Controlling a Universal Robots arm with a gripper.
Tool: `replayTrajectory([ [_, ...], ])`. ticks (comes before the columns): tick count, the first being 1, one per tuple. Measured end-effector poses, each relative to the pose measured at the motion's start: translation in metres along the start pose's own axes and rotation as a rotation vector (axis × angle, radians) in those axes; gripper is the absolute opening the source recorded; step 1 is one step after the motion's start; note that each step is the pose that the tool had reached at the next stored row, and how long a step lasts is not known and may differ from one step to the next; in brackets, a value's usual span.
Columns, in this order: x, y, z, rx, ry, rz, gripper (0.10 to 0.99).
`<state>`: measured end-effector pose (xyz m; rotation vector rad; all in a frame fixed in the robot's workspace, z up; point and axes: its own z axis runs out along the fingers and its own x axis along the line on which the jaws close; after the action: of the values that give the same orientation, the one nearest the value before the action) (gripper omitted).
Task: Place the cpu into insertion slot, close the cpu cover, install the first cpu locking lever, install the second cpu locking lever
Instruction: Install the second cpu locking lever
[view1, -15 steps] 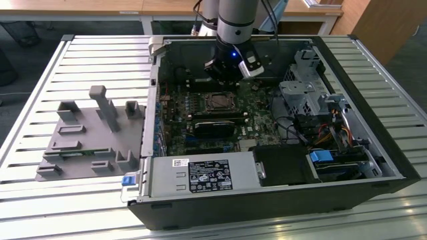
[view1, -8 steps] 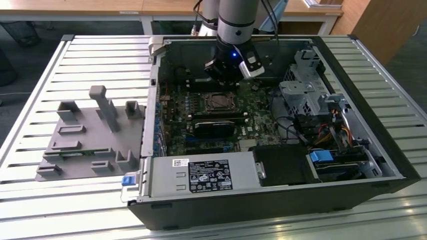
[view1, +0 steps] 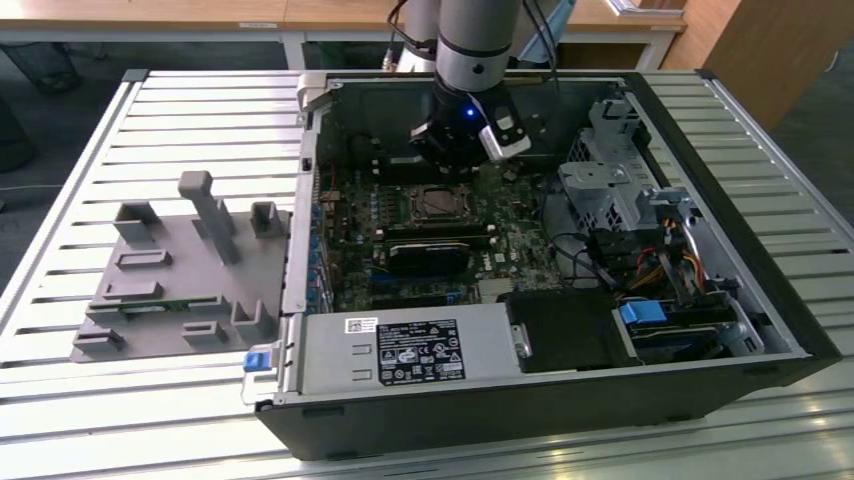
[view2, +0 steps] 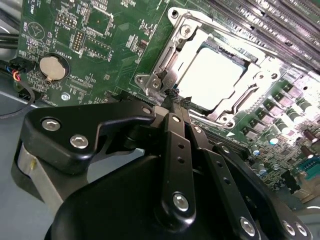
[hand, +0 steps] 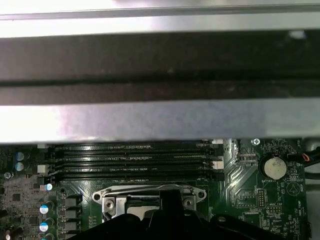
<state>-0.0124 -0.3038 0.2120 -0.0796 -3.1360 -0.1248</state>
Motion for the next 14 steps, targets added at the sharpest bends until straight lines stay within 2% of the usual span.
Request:
replayTrajectory([
  [8, -0.0004, -0.0060, -0.0005, 0.000, 0.0000, 0.000, 0.106],
  [14, -0.0004, -0.0066, -0.0025, 0.000, 0.0000, 0.000, 0.106],
])
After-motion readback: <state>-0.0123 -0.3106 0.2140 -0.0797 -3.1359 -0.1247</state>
